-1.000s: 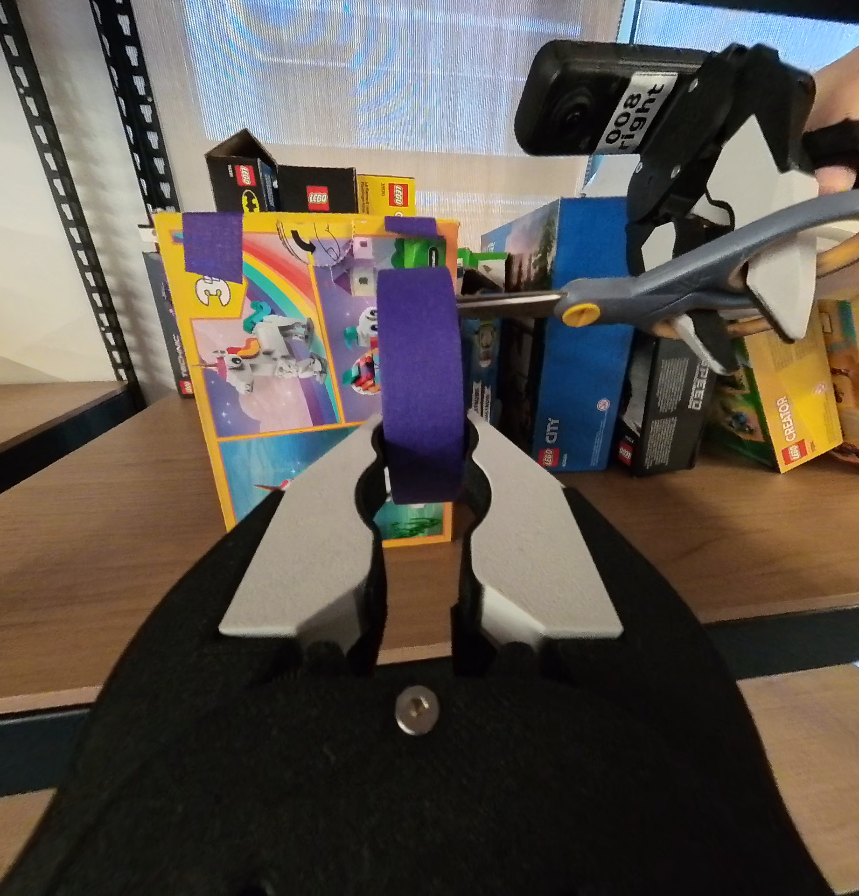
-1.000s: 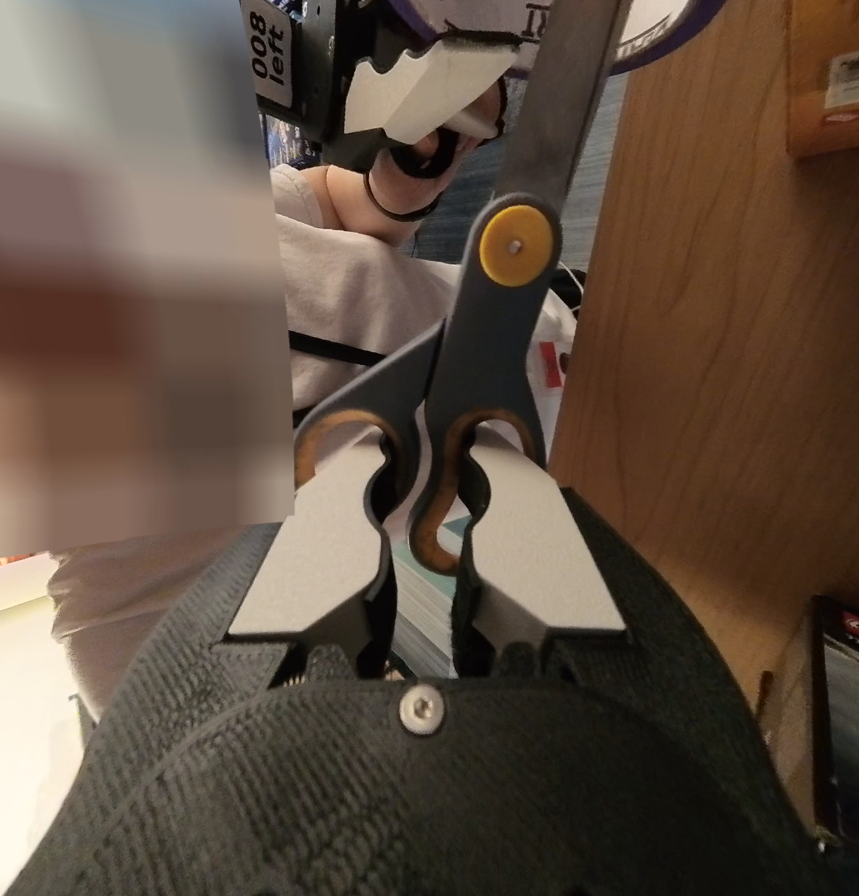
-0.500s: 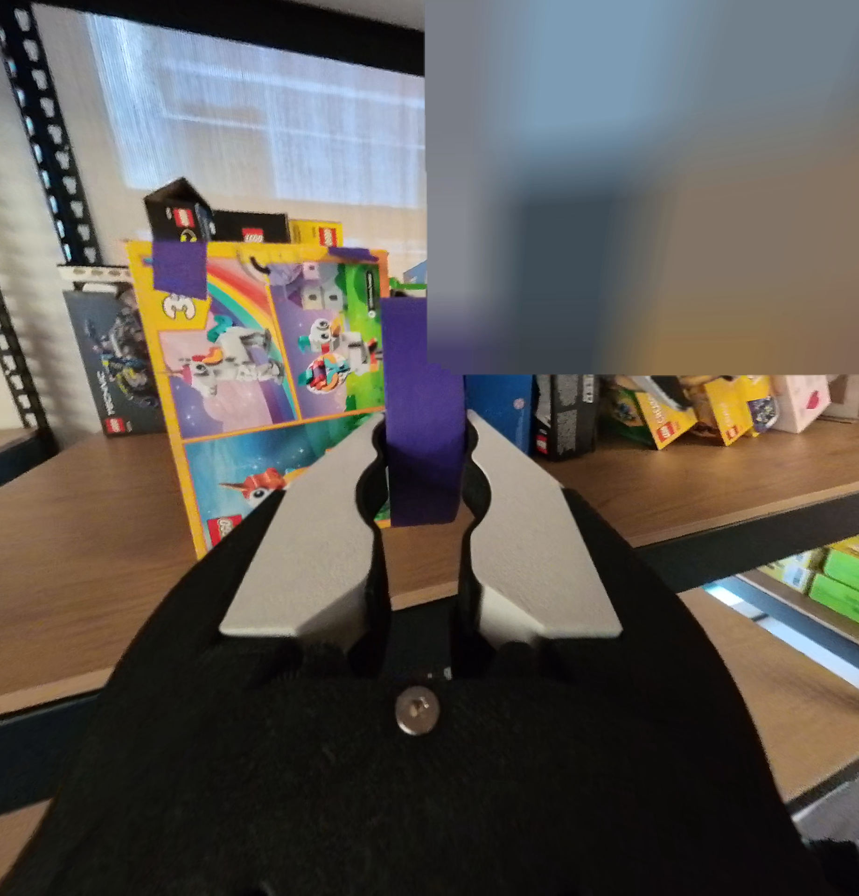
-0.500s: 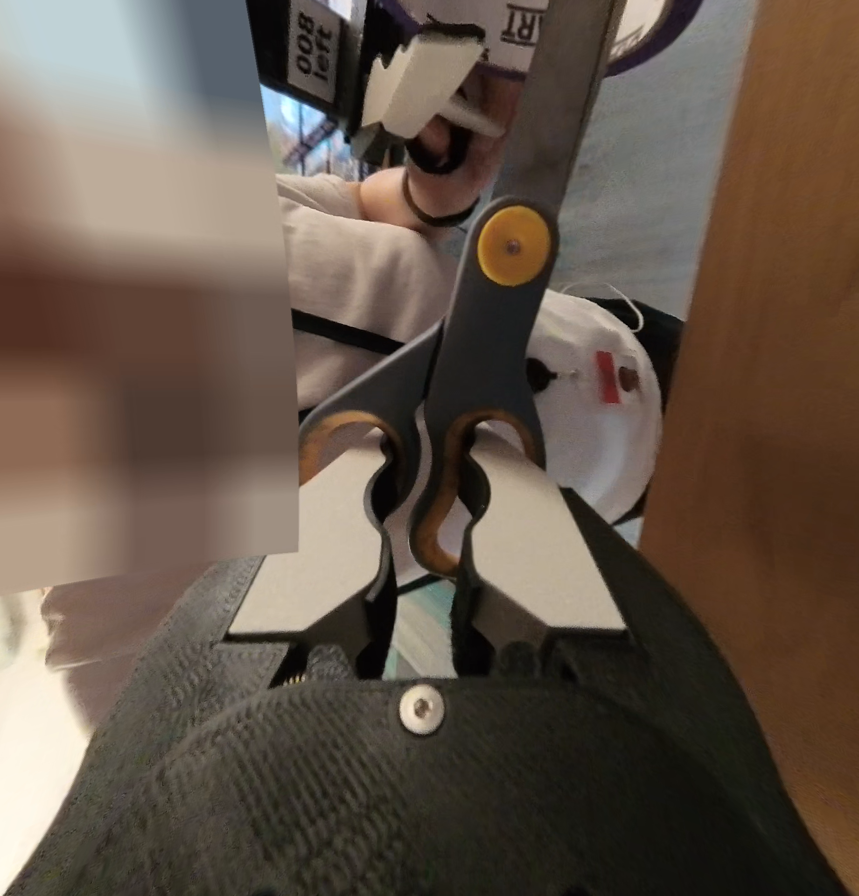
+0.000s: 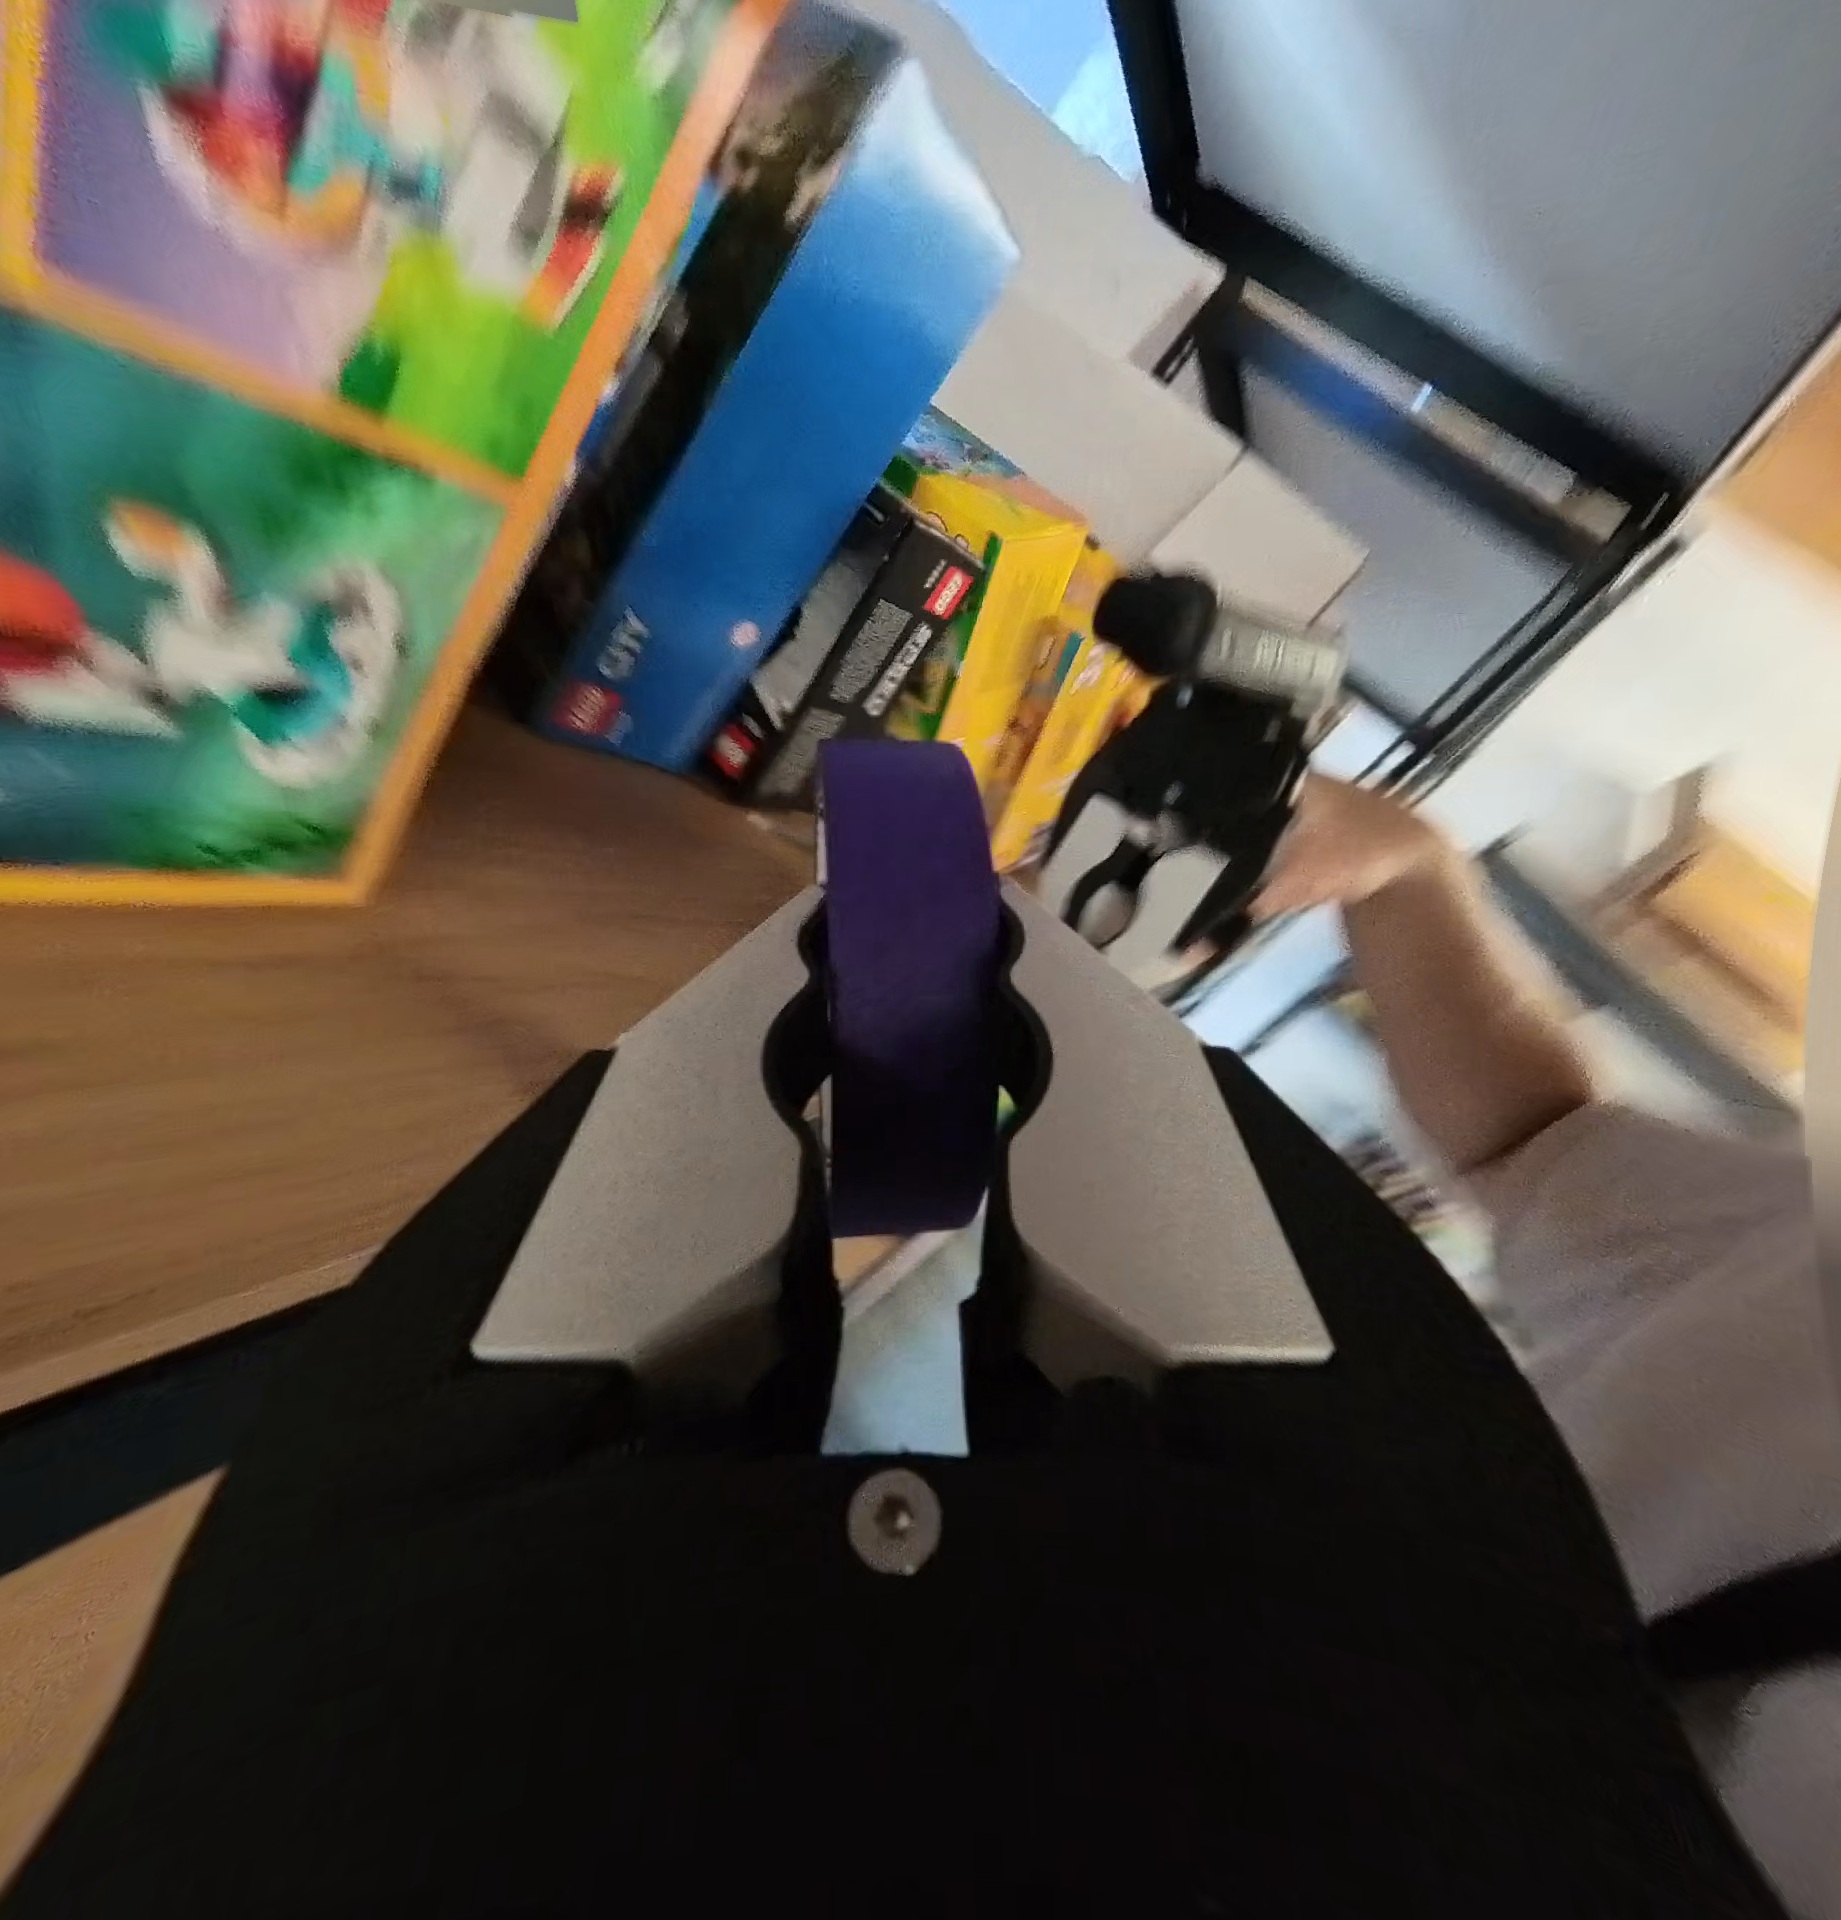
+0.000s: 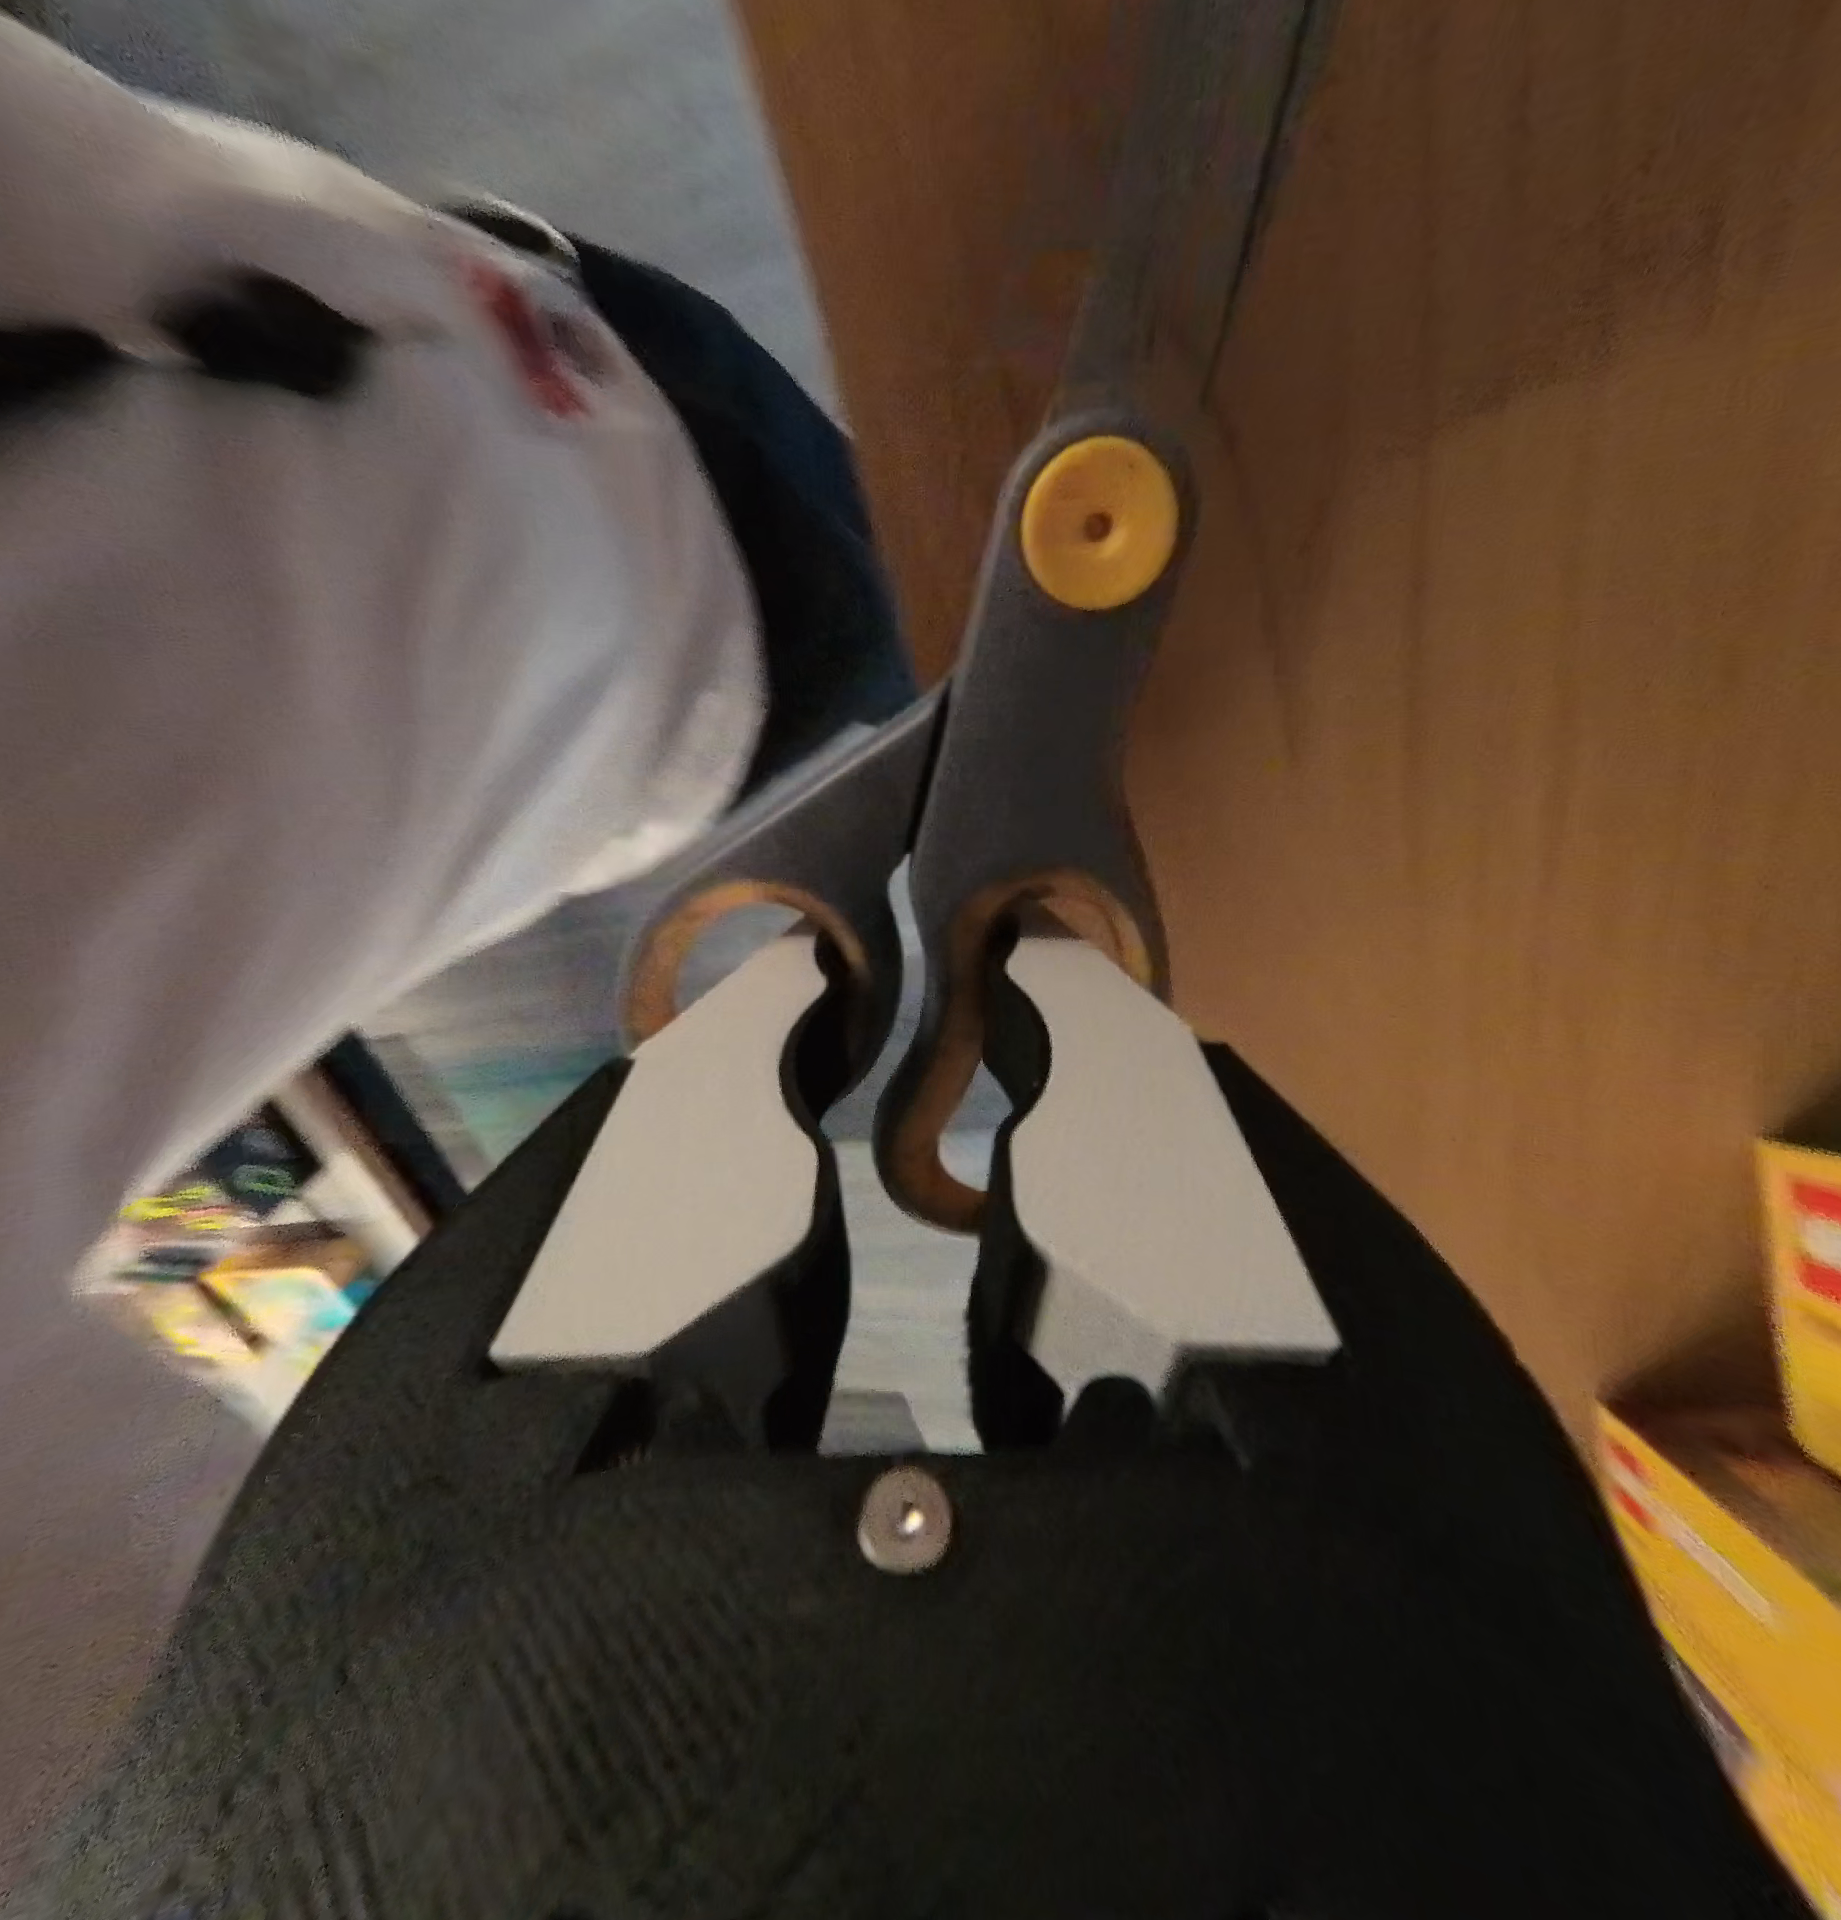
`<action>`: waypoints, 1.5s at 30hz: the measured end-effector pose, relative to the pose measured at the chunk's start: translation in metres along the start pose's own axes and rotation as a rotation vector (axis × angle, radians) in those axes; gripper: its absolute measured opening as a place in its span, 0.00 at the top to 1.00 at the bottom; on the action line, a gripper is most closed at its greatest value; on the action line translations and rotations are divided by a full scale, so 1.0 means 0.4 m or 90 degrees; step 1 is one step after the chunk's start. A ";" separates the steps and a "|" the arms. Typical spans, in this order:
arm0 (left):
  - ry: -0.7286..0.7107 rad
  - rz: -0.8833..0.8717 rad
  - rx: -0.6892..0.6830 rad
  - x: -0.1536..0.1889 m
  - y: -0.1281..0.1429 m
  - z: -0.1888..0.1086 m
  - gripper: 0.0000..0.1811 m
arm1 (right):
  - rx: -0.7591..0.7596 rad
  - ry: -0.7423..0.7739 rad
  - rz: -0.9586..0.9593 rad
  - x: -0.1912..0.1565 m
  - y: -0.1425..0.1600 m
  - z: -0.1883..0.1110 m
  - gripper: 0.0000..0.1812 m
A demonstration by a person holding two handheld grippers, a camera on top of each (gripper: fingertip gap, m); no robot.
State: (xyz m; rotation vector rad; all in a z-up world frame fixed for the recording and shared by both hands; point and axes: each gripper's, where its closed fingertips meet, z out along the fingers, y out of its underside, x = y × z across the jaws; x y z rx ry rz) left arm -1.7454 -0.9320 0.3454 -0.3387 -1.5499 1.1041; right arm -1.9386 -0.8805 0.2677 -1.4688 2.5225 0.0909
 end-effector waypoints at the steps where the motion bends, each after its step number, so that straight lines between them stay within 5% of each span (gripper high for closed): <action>1: 0.008 -0.039 -0.002 -0.001 0.003 0.016 0.87 | -0.021 0.030 -0.008 0.020 0.021 0.000 0.90; 10: -0.077 -0.047 0.034 0.014 0.067 0.109 0.87 | -0.026 0.067 -0.024 0.131 0.092 -0.007 0.88; 15: -0.097 -0.074 0.085 0.027 0.082 0.119 0.87 | 0.076 0.103 -0.003 0.138 0.075 -0.061 0.74; 21: -0.079 -0.120 0.060 0.055 0.120 0.151 0.87 | 0.514 0.143 -0.260 -0.026 -0.214 -0.197 0.78; 25: -0.062 -0.125 0.055 0.086 0.122 0.179 0.87 | 0.438 0.124 -0.287 -0.040 -0.278 -0.129 0.77; 28: -0.051 -0.119 0.074 0.104 0.117 0.188 0.86 | 0.415 0.188 -0.312 -0.010 -0.294 -0.115 0.92; 30: -0.067 -0.107 0.095 0.096 0.108 0.175 0.71 | 0.382 0.188 -0.268 0.019 -0.303 -0.101 0.95; 34: -0.199 0.088 0.113 0.048 0.040 0.064 0.60 | 0.287 0.236 -0.201 0.127 -0.320 -0.064 0.95; 39: -0.355 0.583 0.048 0.065 -0.156 -0.098 0.52 | 0.201 0.153 -0.132 0.165 -0.324 -0.013 0.93; 42: -0.385 0.821 -0.067 0.075 -0.229 -0.137 0.54 | 0.244 0.145 -0.124 0.168 -0.341 -0.029 0.83; 45: -0.363 0.910 -0.184 0.043 -0.282 -0.138 0.56 | 0.337 0.162 -0.169 0.131 -0.379 -0.095 0.73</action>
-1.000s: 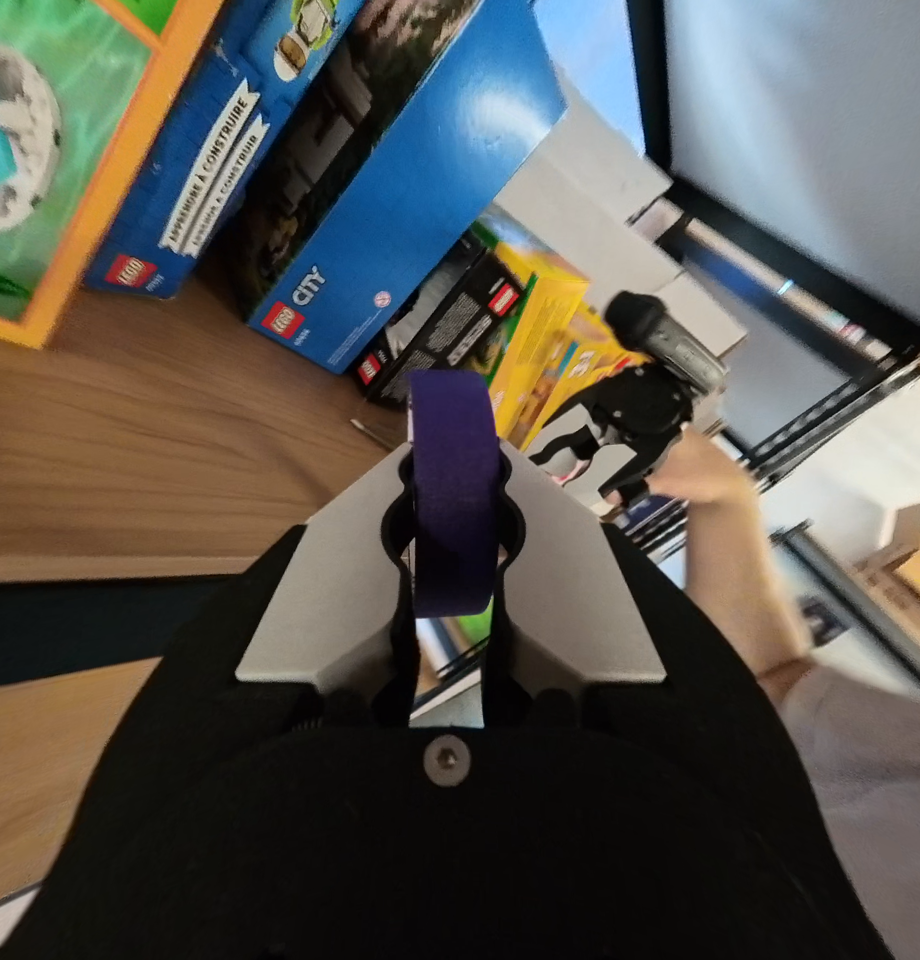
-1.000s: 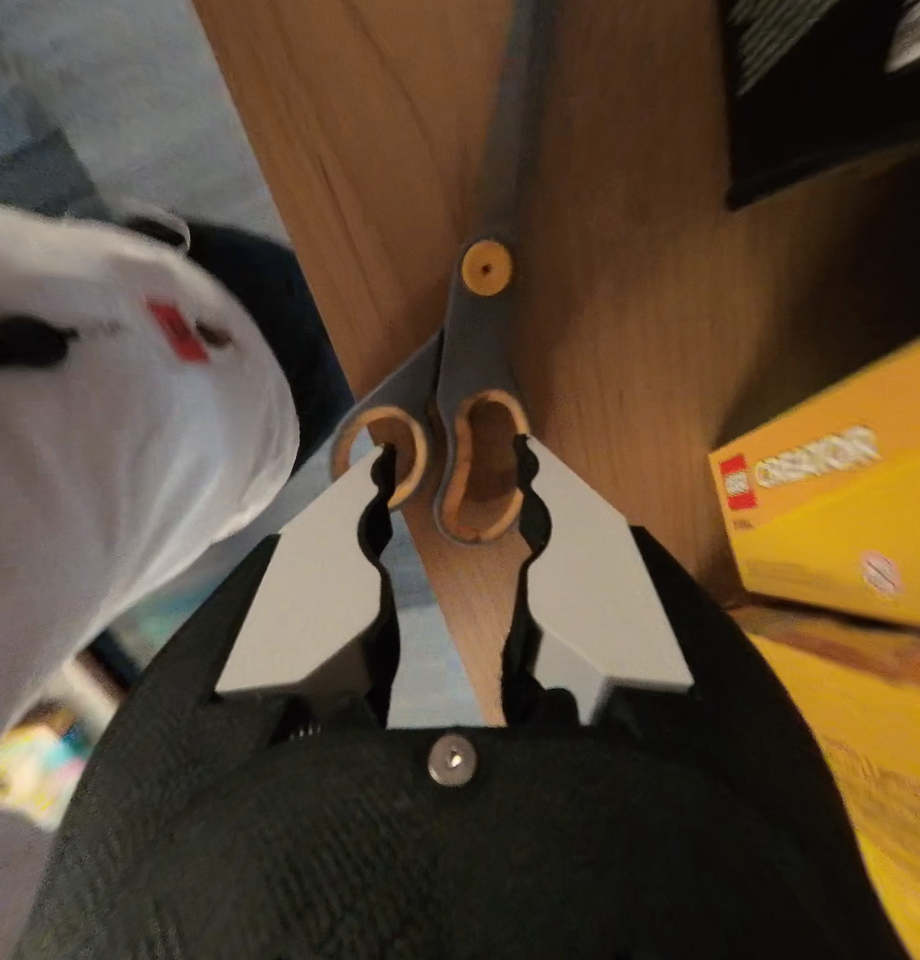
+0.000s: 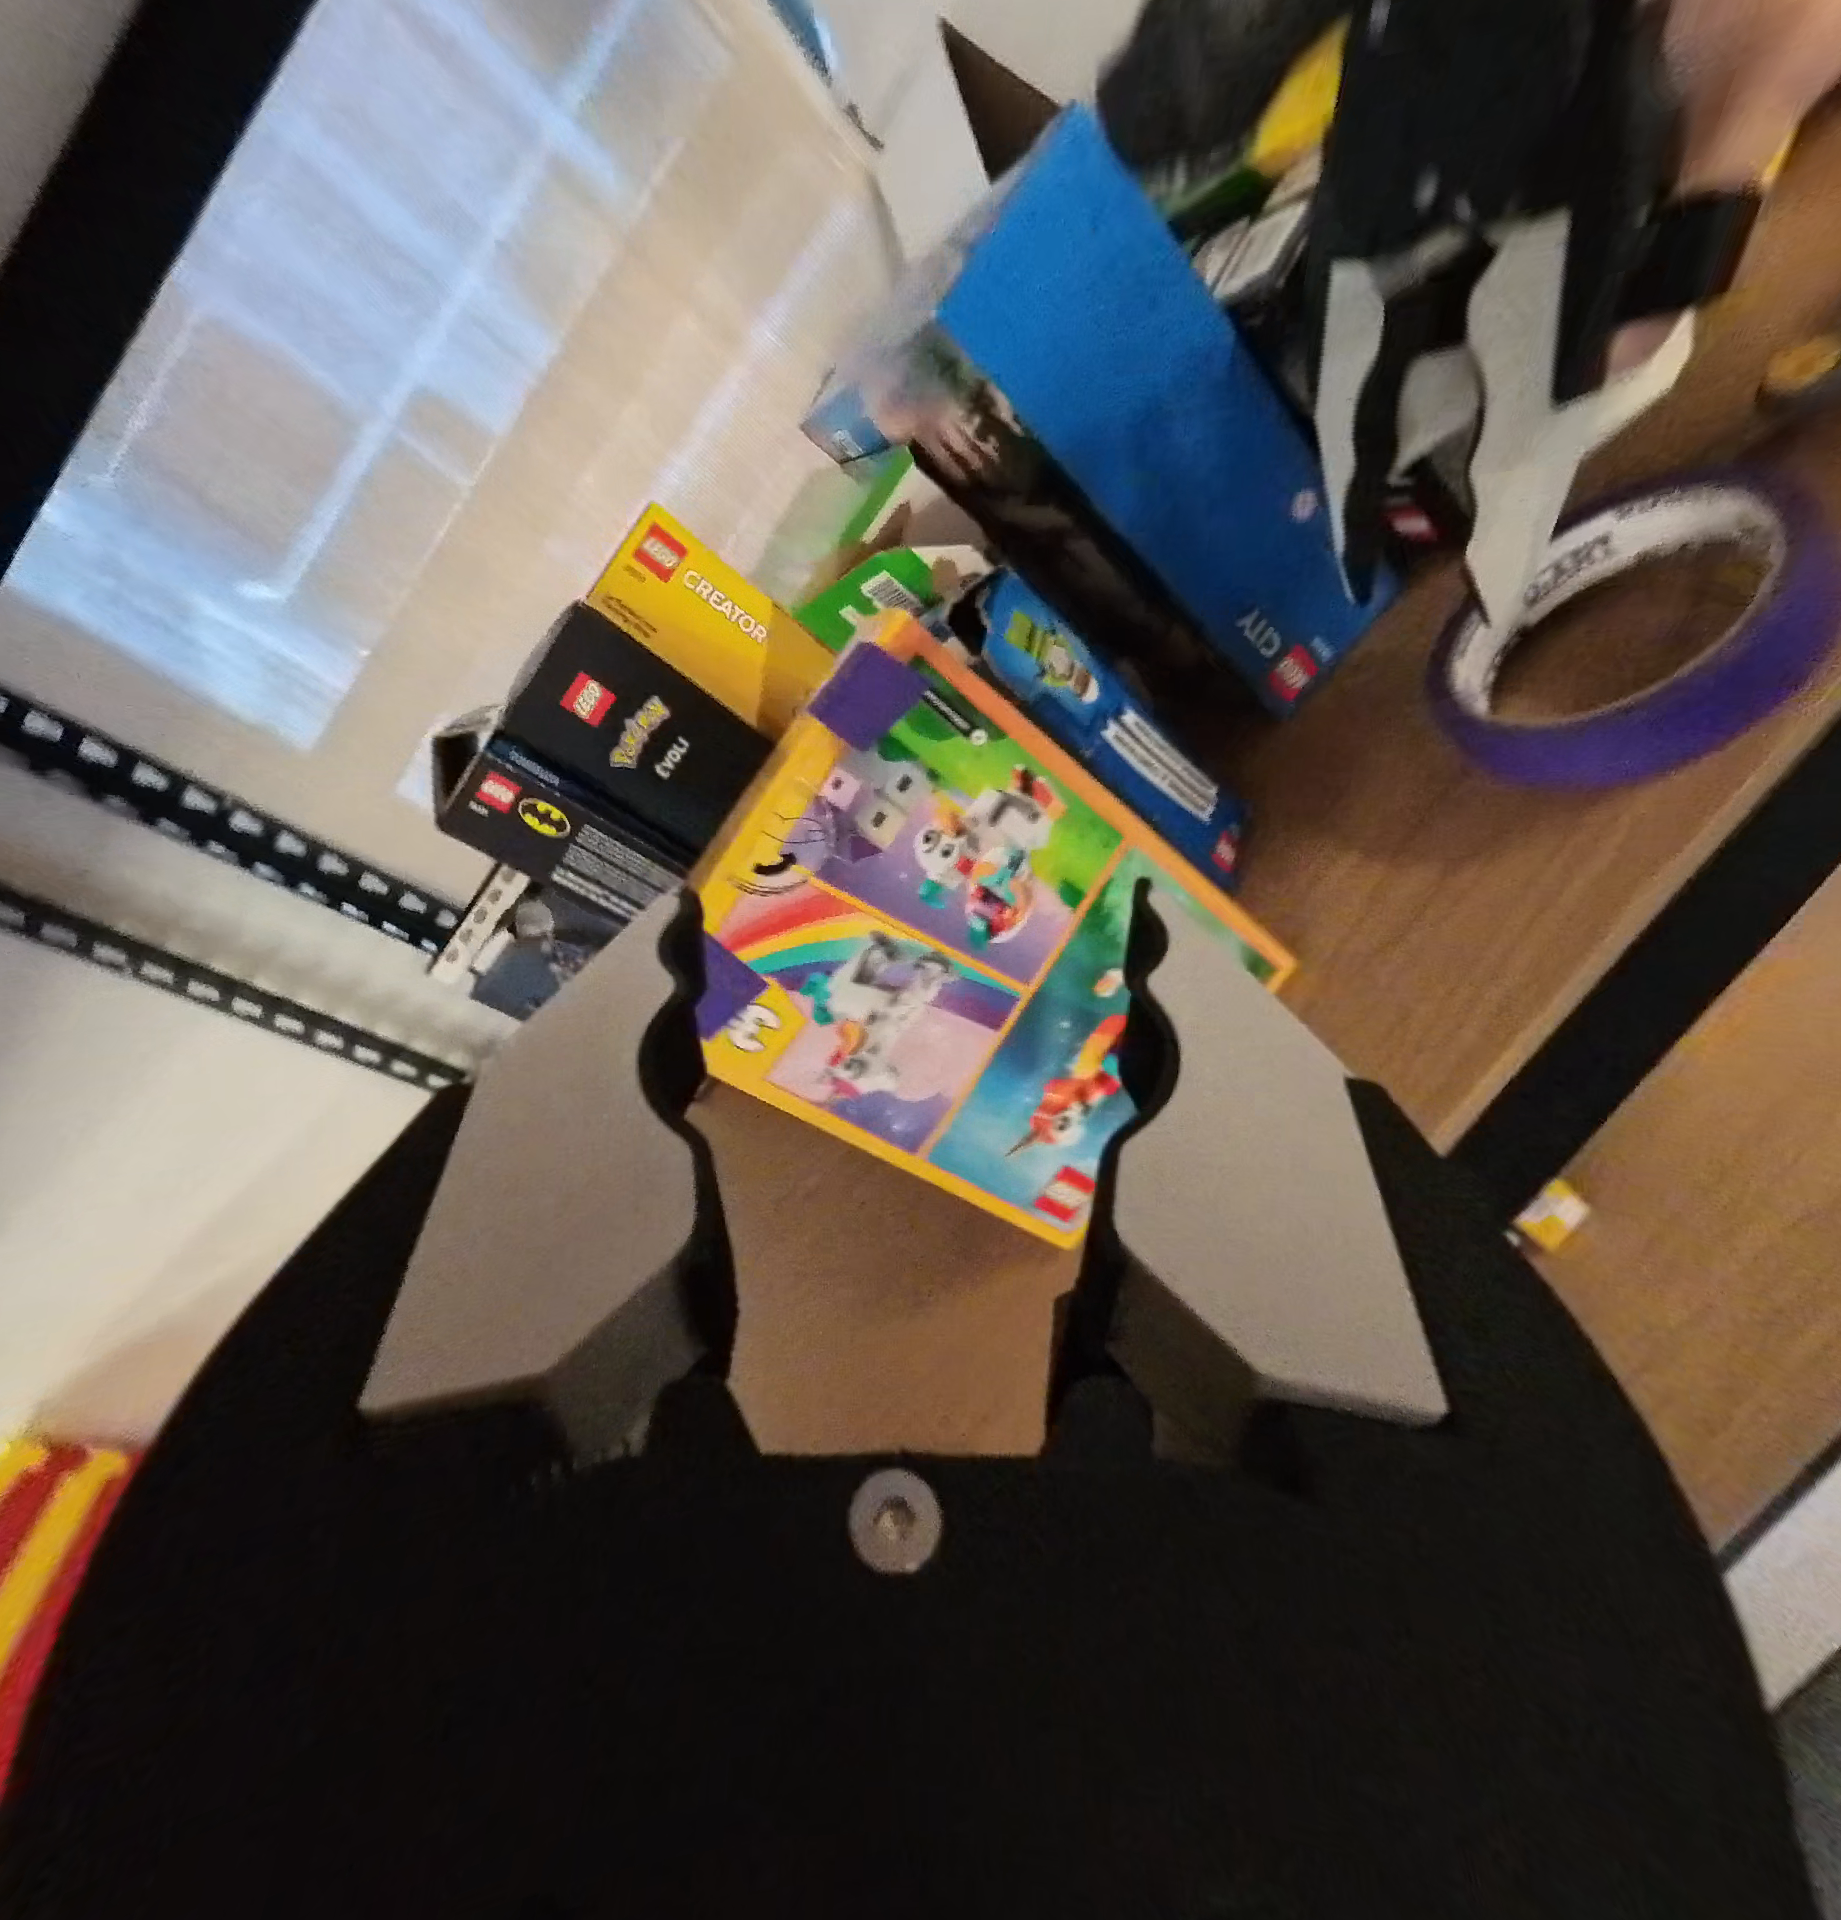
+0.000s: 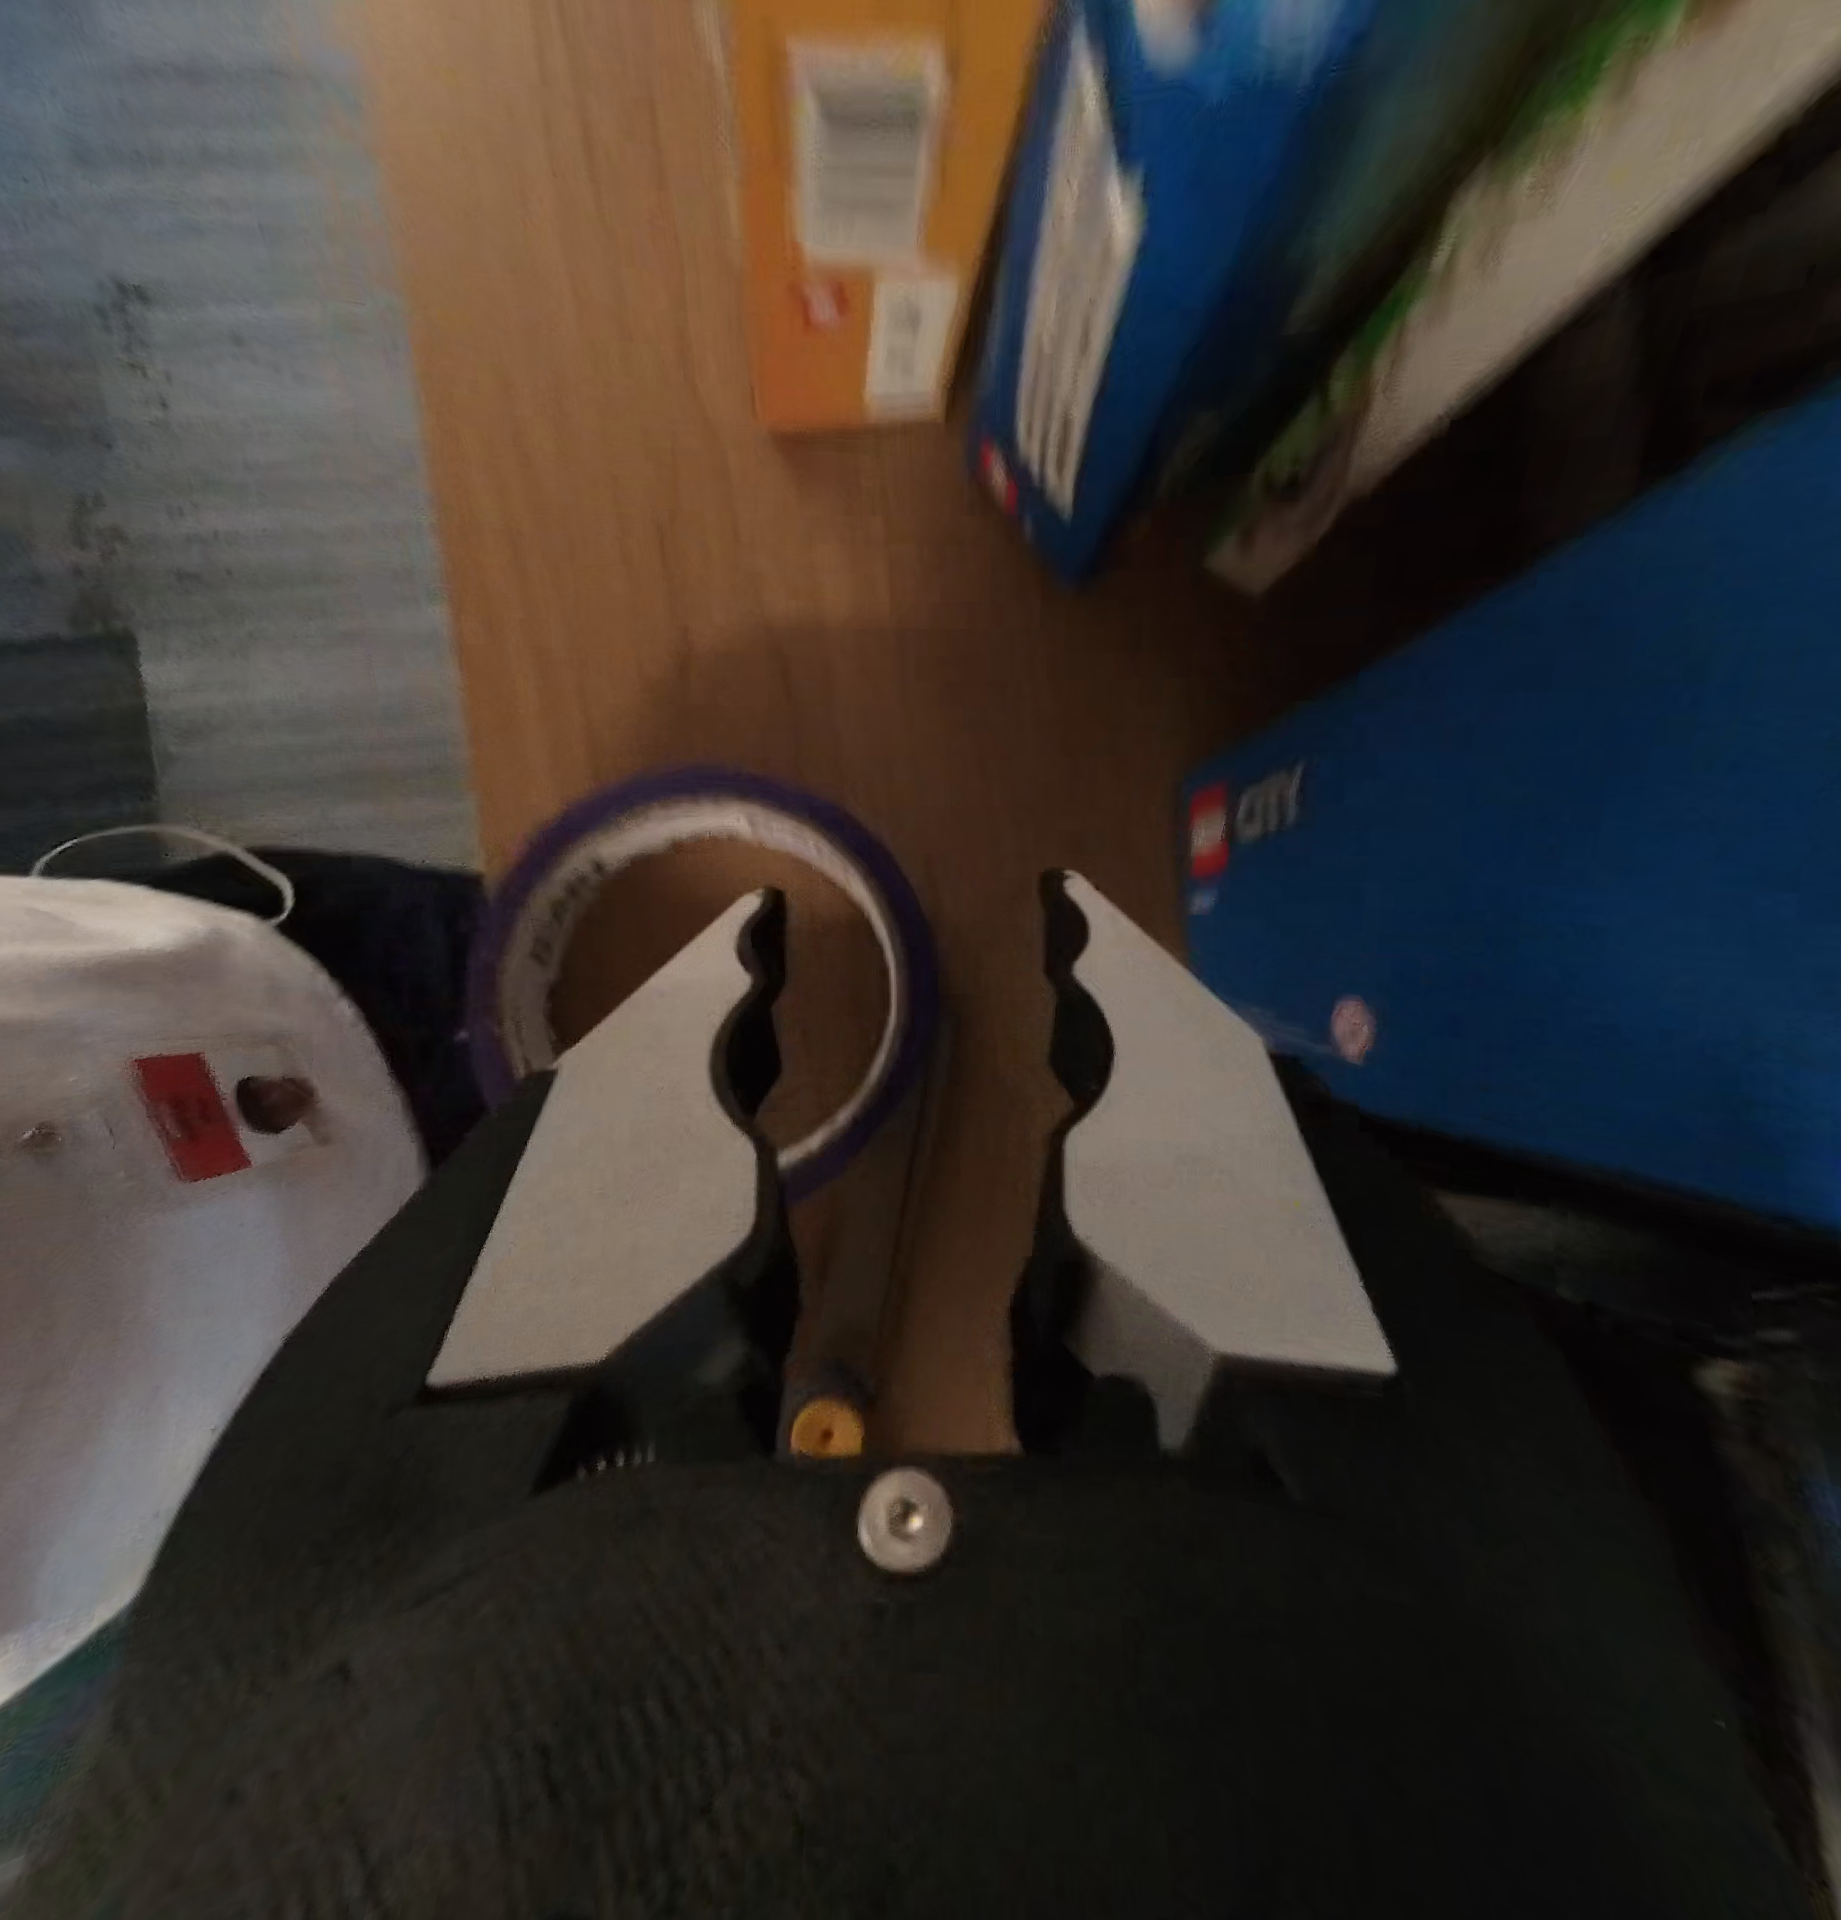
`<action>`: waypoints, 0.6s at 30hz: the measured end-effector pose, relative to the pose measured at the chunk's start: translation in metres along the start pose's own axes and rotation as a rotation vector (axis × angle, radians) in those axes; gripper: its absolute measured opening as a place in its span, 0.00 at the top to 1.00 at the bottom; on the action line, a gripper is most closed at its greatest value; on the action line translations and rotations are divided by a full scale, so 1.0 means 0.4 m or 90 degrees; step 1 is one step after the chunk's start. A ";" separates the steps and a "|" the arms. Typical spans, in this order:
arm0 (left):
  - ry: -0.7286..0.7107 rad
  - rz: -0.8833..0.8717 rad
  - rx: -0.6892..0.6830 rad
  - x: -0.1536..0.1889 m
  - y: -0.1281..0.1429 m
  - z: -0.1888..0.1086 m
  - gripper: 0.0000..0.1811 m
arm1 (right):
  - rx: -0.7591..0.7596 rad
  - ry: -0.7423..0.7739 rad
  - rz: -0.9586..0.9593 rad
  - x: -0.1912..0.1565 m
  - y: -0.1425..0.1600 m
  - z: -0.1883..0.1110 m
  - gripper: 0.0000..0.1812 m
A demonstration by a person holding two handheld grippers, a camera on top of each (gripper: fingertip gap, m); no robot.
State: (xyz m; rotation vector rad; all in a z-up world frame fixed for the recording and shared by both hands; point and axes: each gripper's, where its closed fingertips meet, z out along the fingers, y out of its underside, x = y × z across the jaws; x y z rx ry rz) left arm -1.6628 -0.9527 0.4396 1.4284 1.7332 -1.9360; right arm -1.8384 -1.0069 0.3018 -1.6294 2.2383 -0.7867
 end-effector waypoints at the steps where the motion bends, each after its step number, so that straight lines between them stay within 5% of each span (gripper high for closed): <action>1: 0.019 0.023 0.000 -0.019 0.005 0.015 0.57 | 0.063 0.015 -0.045 -0.012 -0.054 -0.020 0.71; 7: 0.114 0.125 0.011 -0.090 0.031 0.148 0.68 | 0.429 0.246 -0.267 -0.058 -0.378 -0.151 0.73; 11: 0.254 0.102 0.079 -0.069 0.005 0.172 0.75 | 0.440 0.331 -0.316 -0.044 -0.446 -0.137 0.71; 18: 0.349 0.103 0.164 -0.062 -0.020 0.184 0.77 | 0.388 0.385 -0.372 -0.030 -0.471 -0.110 0.76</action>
